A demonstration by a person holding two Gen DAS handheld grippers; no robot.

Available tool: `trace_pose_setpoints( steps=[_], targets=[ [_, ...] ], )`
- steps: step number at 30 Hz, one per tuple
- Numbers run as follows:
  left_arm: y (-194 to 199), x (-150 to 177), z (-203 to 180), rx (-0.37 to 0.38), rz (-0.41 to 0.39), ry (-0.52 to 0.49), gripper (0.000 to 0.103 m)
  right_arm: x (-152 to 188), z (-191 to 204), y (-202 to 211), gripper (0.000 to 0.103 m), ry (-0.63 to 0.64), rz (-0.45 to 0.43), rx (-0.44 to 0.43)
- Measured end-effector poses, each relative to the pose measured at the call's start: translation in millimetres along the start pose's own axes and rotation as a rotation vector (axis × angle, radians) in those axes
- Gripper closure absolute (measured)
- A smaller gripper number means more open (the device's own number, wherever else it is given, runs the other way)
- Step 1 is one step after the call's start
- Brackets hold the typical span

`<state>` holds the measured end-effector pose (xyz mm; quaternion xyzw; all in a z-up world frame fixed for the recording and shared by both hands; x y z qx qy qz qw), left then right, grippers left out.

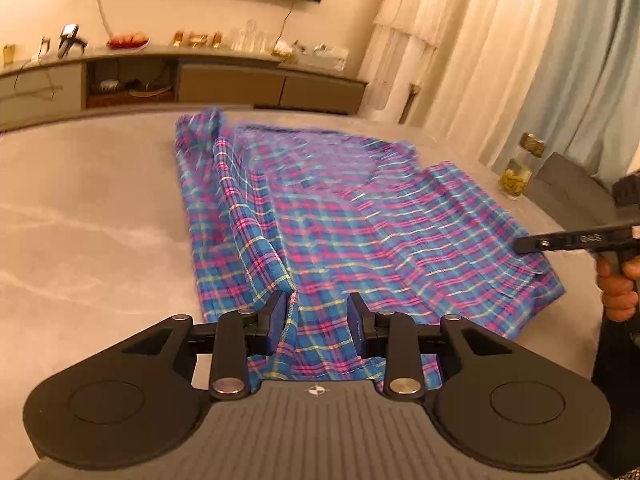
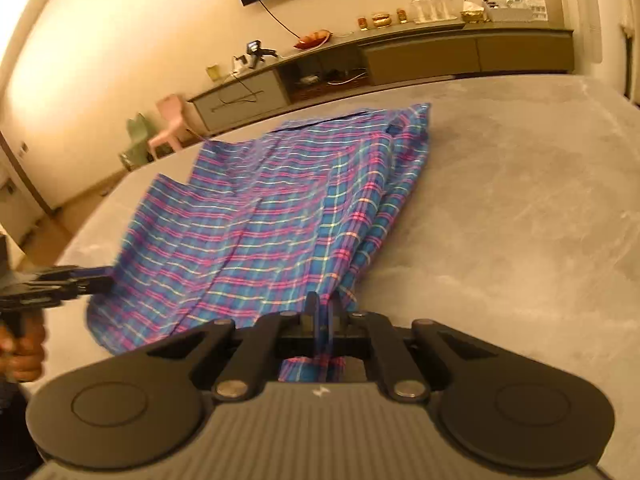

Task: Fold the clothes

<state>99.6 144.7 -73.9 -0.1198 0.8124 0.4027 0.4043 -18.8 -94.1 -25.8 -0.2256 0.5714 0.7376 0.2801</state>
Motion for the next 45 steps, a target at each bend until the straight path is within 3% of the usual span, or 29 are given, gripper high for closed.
trace_pose_setpoints(
  steps=[4,7,8,9,10,12,14,15,17,19,22,24,26,27,28,29,32,35,39,41,43,45],
  targets=[
    [-5,-1,21,-0.024,0.02,0.083,0.065,8,-6,-11,0.08,-0.043,0.059,-0.028],
    [-9,-1,24,0.016,0.019,0.112,0.065,9,-8,-21,0.079,-0.086,0.094,-0.061],
    [-10,-1,25,0.026,0.016,0.12,0.076,10,-8,-25,0.08,-0.095,0.106,-0.075],
    [-8,-2,28,0.039,0.008,0.142,0.098,11,-8,-26,0.085,-0.099,0.109,-0.076],
    [-5,-4,32,0.055,-0.004,0.173,0.099,10,-7,-25,0.099,-0.099,0.101,-0.074],
    [19,-11,38,0.131,-0.065,0.252,0.102,7,-8,1,0.1,-0.111,0.02,-0.099],
    [49,-14,39,0.172,-0.099,0.27,0.102,5,-9,26,0.1,-0.119,-0.055,-0.123],
    [58,-12,39,0.179,-0.09,0.274,0.102,11,-6,35,0.1,-0.102,-0.054,-0.135],
    [57,3,40,0.177,0.001,0.283,0.102,24,-1,50,0.1,-0.07,-0.046,-0.154],
    [49,21,41,0.16,0.076,0.288,0.102,39,-1,44,0.1,-0.059,0.017,-0.138],
    [43,33,41,0.183,0.101,0.314,0.102,51,-6,32,0.099,-0.112,0.09,-0.13],
    [42,31,40,0.224,0.094,0.344,0.098,52,-12,32,0.091,-0.184,0.116,-0.152],
    [39,31,40,0.253,0.112,0.359,0.081,56,-15,30,0.068,-0.251,0.158,-0.186],
    [38,32,39,0.255,0.12,0.351,0.079,61,-12,26,0.066,-0.253,0.18,-0.197],
    [33,32,37,0.248,0.126,0.335,0.079,65,-7,22,0.077,-0.224,0.194,-0.177],
    [27,29,37,0.233,0.131,0.32,0.08,68,-3,19,0.095,-0.198,0.203,-0.156],
    [17,15,38,0.213,0.116,0.292,0.089,62,3,15,0.099,-0.152,0.151,-0.07],
    [35,18,37,0.248,0.11,0.264,0.089,70,9,53,0.099,-0.141,0.044,-0.052],
    [35,40,52,0.212,0.17,0.315,0.091,95,17,60,0.099,-0.101,0.076,0.009],
    [34,38,51,0.23,0.156,0.327,0.091,102,18,56,0.099,-0.11,0.106,0.032],
    [34,34,48,0.258,0.133,0.339,0.088,103,20,50,0.099,-0.123,0.129,0.046],
    [33,30,45,0.283,0.117,0.35,0.061,103,21,45,0.099,-0.116,0.143,0.055]
  ],
)
Point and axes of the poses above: each gripper's, at about its wrist camera, not at the fingertips, and y roughly against the way its jaws point, z to its left, x to its underside, the point moved 4 cm from there along -y, roughly the way its jaws point, and after that the axes turned 10 degrees about x, right-handed, at the moved point
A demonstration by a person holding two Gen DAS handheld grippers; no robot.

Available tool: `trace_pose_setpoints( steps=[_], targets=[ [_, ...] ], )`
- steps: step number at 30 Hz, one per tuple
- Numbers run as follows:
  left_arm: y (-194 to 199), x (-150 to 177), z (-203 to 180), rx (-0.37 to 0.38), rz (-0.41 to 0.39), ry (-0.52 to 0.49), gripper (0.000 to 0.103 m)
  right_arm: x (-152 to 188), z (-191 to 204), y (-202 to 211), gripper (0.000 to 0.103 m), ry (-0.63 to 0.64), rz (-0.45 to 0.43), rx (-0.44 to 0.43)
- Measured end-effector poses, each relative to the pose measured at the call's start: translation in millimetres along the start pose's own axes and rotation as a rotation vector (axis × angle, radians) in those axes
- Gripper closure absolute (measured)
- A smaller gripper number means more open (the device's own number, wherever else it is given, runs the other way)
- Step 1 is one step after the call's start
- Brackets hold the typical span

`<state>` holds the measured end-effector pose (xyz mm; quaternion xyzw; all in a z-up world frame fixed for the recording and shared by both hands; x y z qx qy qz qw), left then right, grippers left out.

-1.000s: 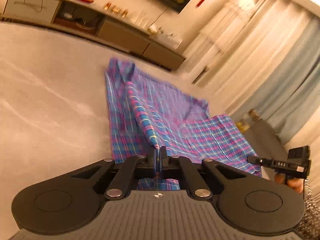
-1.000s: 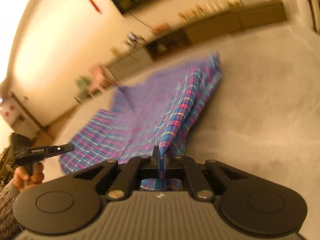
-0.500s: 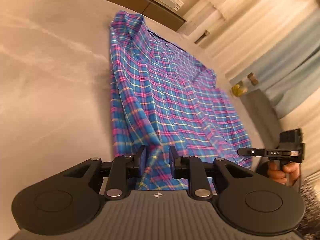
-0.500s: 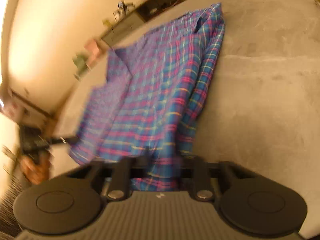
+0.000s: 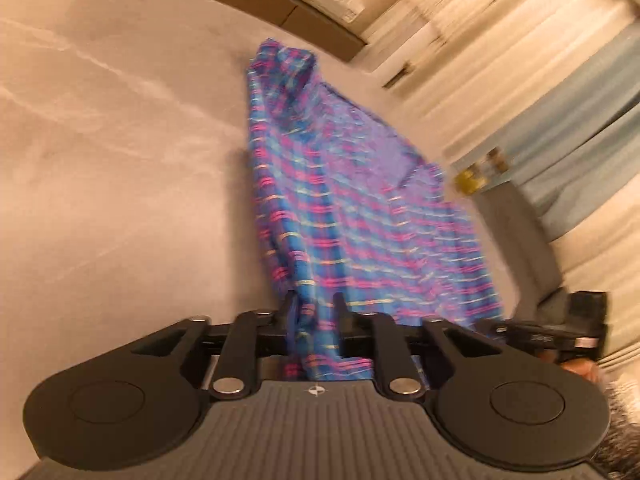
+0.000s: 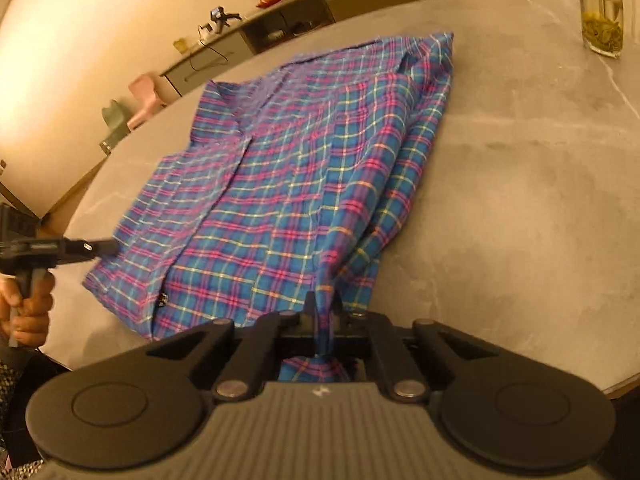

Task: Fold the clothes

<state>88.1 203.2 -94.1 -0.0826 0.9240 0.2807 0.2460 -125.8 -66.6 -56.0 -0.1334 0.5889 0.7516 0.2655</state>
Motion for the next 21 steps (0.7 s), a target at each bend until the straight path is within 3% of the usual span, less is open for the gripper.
trace_pose_setpoints(
  steps=[4,6,10,12,16,18,20,21],
  targets=[
    [-27,-16,-3,-0.073,-0.033,-0.019,0.059,-34,6,-22,0.099,0.08,-0.046,0.042],
    [-34,-24,-3,-0.091,-0.046,-0.019,0.068,-63,5,-35,0.099,0.087,-0.106,0.057],
    [-27,-23,-15,-0.041,-0.055,-0.056,0.083,-48,-4,-2,0.099,0.016,-0.167,0.031],
    [-26,-19,-20,-0.026,-0.046,-0.073,0.086,-25,-7,8,0.099,0.016,-0.167,0.032],
    [-35,-13,-17,-0.024,-0.012,-0.058,0.086,-13,-16,0,0.099,-0.039,-0.151,0.069],
    [-36,-18,-18,-0.002,-0.009,-0.047,0.086,-16,-10,0,0.093,-0.021,-0.138,0.056],
    [-37,-23,-19,0.013,-0.005,-0.045,0.085,-27,-12,-3,0.072,-0.009,-0.105,0.028],
    [-39,-25,-20,0.009,-0.006,-0.05,0.084,-34,-12,-7,0.069,-0.002,-0.095,0.016]
  ],
)
Point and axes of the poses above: each gripper's, at about its wrist camera, not at the fingertips, and y roughly against the way its jaws point, z to its left, x to its underside, the point moved 4 cm from there along -y, roughly the way its jaws point, and after that the axes turned 10 degrees about x, right-handed, at the moved point
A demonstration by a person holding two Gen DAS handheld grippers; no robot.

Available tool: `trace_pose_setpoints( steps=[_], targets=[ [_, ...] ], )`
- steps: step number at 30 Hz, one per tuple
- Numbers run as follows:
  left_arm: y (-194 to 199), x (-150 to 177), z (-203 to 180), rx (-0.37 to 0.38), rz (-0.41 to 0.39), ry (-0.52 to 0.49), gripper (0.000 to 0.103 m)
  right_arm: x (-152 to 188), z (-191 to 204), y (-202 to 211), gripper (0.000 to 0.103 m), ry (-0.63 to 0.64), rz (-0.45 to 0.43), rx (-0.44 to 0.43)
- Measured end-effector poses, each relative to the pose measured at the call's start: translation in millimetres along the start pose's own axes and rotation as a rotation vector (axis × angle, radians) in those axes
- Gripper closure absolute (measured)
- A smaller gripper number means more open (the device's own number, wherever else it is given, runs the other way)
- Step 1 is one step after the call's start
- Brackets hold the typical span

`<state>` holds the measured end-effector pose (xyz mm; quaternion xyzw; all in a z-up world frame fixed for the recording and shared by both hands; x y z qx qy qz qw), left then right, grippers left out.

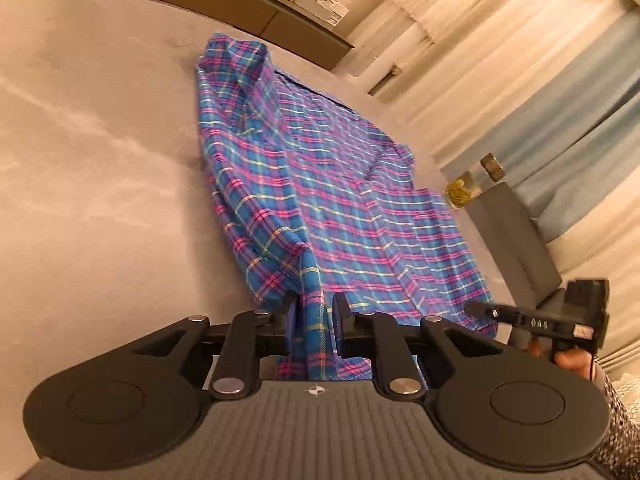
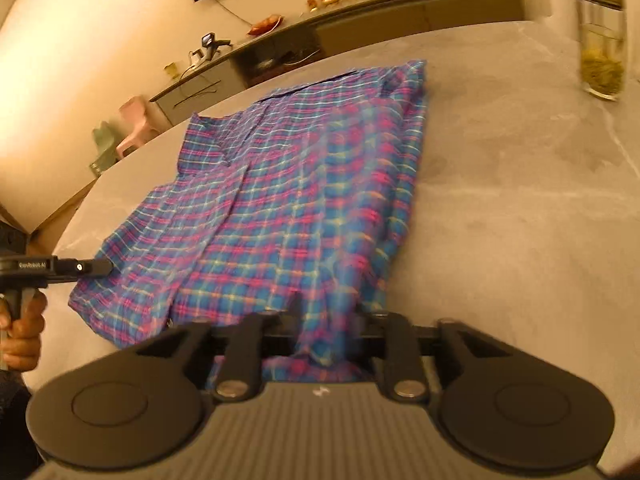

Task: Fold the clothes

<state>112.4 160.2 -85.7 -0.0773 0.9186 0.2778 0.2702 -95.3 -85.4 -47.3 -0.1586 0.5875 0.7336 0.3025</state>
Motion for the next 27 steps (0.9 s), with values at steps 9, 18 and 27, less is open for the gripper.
trace_pose_setpoints(
  steps=[9,18,27],
  targets=[
    [-3,23,-27,-0.069,0.049,-0.09,0.094,22,-5,38,0.1,-0.11,-0.08,0.046],
    [-5,36,-21,-0.023,0.013,-0.012,0.083,36,-17,28,0.085,-0.155,-0.002,0.1],
    [14,41,-45,-0.071,0.007,-0.107,0.1,23,4,61,0.101,-0.099,-0.167,0.094]
  ],
)
Point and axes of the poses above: each gripper's, at about its wrist camera, not at the fingertips, and y roughly against the way its jaws point, z to its left, x to its underside, the point moved 4 cm from there along -y, roughly the way its jaws point, and after that the axes turned 10 degrees about x, right-handed, at the moved point
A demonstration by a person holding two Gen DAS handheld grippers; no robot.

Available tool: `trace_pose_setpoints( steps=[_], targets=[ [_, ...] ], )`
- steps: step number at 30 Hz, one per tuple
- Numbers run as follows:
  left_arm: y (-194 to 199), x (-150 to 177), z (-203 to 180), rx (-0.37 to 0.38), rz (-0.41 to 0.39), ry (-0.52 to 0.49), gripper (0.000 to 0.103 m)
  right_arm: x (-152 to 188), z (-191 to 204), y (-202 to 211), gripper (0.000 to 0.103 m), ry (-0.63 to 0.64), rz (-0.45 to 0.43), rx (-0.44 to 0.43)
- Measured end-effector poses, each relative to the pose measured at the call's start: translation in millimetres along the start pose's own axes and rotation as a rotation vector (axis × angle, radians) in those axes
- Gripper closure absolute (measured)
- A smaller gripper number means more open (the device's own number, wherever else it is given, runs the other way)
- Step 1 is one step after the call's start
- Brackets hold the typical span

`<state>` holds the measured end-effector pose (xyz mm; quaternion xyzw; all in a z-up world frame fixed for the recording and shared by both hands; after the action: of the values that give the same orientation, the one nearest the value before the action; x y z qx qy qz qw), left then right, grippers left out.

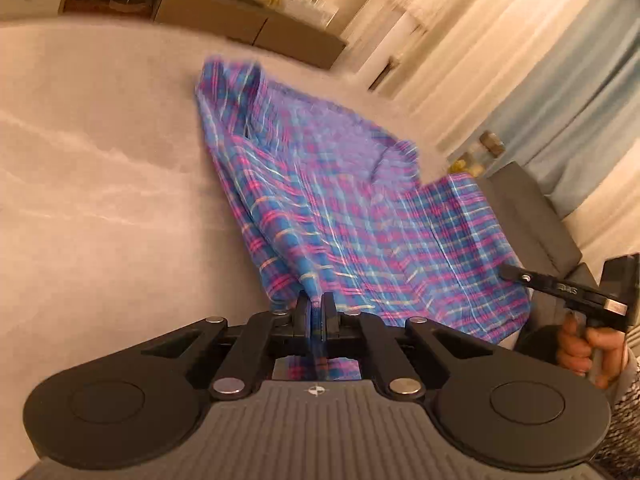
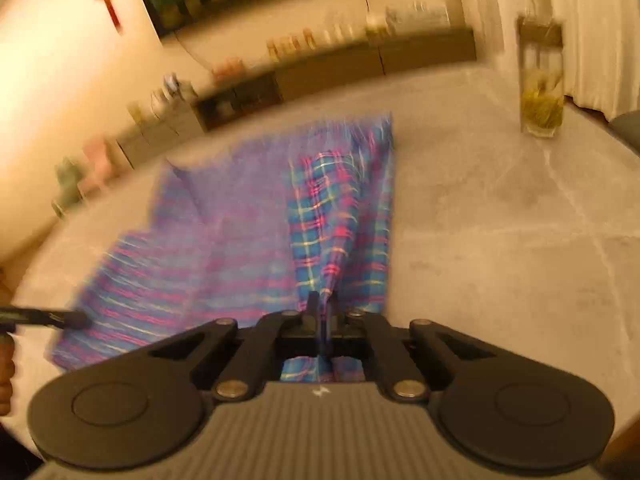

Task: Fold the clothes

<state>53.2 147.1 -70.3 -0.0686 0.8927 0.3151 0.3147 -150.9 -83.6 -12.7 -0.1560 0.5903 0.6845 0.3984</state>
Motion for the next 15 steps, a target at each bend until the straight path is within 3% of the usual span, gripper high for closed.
trace_pose_setpoints(
  steps=[4,8,11,15],
  targets=[
    [-4,25,8,-0.049,0.092,0.018,0.1,41,-27,-21,0.101,-0.11,0.166,0.053],
    [-9,29,17,-0.059,0.074,0.067,0.1,39,-26,-30,0.101,-0.197,0.203,0.045],
    [-15,14,21,-0.105,0.034,0.067,0.1,21,-26,-53,0.101,-0.234,0.194,0.046],
    [-22,-21,41,-0.208,-0.037,0.064,0.1,-19,-4,-107,0.101,-0.177,0.182,0.03]
  ],
)
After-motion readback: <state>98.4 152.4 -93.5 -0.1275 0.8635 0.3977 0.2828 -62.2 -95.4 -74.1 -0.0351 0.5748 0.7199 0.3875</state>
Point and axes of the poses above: each gripper's, at about its wrist camera, not at the fingertips, and y roughly against the way its jaws point, z to its left, x to its underside, the point moved 4 cm from there along -y, roughly the way its jaws point, and after that the axes turned 10 degrees about x, right-handed, at the moved point
